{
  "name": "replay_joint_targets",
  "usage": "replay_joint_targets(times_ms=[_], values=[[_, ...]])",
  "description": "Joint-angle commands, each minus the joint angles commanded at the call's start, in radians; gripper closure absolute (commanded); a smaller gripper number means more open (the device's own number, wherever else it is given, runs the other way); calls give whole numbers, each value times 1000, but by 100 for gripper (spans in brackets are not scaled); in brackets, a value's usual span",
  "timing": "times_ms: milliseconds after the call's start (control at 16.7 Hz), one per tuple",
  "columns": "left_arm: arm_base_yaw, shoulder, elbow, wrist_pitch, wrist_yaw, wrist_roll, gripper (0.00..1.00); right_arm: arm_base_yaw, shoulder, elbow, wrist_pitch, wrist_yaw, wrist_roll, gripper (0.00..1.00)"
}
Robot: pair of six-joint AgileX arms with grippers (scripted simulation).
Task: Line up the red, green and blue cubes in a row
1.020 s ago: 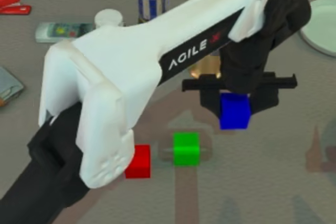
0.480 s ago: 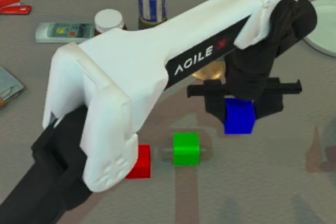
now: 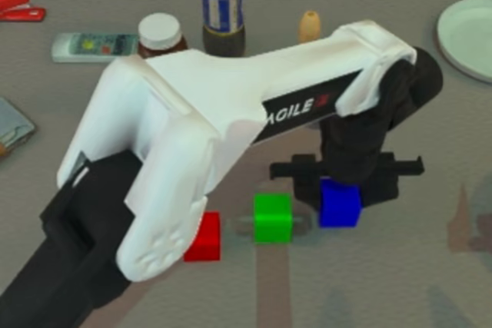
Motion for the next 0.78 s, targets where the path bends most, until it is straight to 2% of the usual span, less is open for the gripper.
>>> replay_joint_targets(times_ms=[240,780], values=[[0,0,-5,5,0,0,100,0,0,0,0,0,0,0],[0,0,-5,5,0,0,32,0,0,0,0,0,0,0]])
